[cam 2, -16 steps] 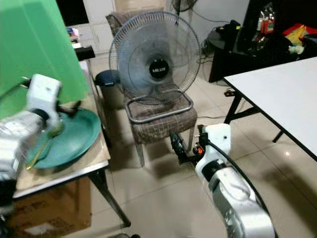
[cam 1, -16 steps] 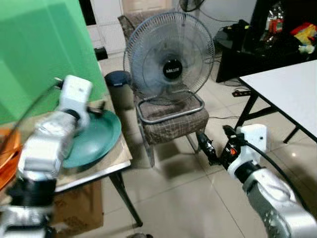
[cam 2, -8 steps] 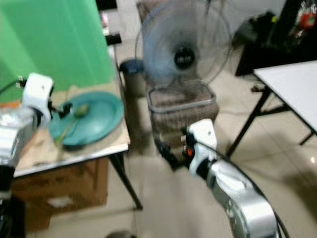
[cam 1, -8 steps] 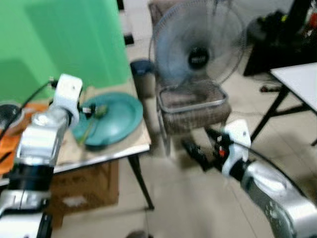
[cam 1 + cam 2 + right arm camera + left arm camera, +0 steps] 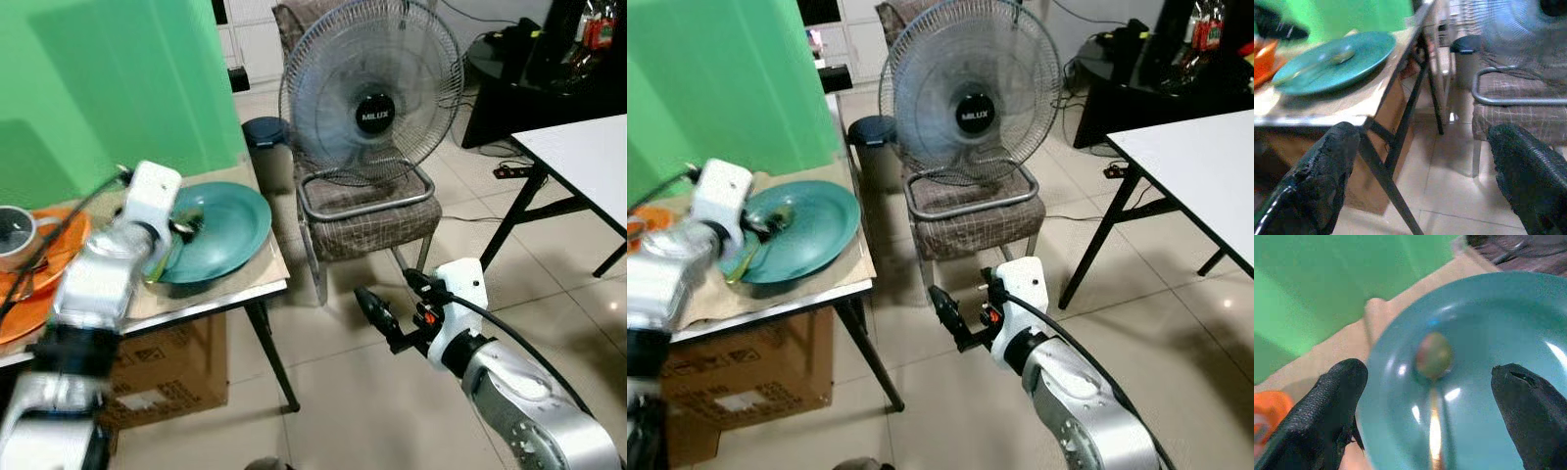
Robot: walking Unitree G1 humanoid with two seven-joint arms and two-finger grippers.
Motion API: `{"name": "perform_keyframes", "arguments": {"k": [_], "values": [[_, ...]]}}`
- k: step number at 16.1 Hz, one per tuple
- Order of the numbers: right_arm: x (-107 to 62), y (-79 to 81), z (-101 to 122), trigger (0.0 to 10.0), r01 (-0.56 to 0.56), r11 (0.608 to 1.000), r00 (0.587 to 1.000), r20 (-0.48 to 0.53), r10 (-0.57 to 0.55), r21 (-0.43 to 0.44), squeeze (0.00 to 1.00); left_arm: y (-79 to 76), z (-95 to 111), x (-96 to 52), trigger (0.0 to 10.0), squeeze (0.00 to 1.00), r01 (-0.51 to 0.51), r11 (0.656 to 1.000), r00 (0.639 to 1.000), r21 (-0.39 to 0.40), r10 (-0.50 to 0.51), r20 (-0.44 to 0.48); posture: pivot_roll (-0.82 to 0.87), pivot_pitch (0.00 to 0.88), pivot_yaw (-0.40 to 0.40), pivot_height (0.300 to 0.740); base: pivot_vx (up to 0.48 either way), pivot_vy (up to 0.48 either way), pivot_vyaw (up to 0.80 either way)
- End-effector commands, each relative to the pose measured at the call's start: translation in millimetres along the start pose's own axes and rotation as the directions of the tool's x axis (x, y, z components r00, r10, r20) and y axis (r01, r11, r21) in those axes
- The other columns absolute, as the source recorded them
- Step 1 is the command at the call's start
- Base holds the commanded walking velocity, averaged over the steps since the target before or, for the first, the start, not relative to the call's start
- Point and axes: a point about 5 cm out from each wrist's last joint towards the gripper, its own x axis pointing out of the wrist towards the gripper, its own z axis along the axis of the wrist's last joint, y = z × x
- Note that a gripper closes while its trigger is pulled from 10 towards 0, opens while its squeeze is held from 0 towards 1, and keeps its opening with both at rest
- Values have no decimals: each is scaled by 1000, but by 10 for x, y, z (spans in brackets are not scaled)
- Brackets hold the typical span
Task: Setting the table
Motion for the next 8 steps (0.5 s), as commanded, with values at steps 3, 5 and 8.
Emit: {"name": "perform_keyframes", "arguments": {"k": [3,5,8], "values": [[75,7,83,10000,-72,995,997,-21,71,-74,0,56,39,121,10000,0,62,998,998,-13,-62,-13,4,0,112,740,0,0,0],[73,21,120,10000,-81,993,997,-13,81,-86,0,-2,61,168,10000,0,91,994,995,-53,-92,-24,-4,0,91,740,0,0,0],[60,7,138,10000,-95,991,995,-27,93,-95,0,-56,70,188,10000,0,97,990,994,-107,-101,-34,-1,0,58,740,0,0,0]]}}
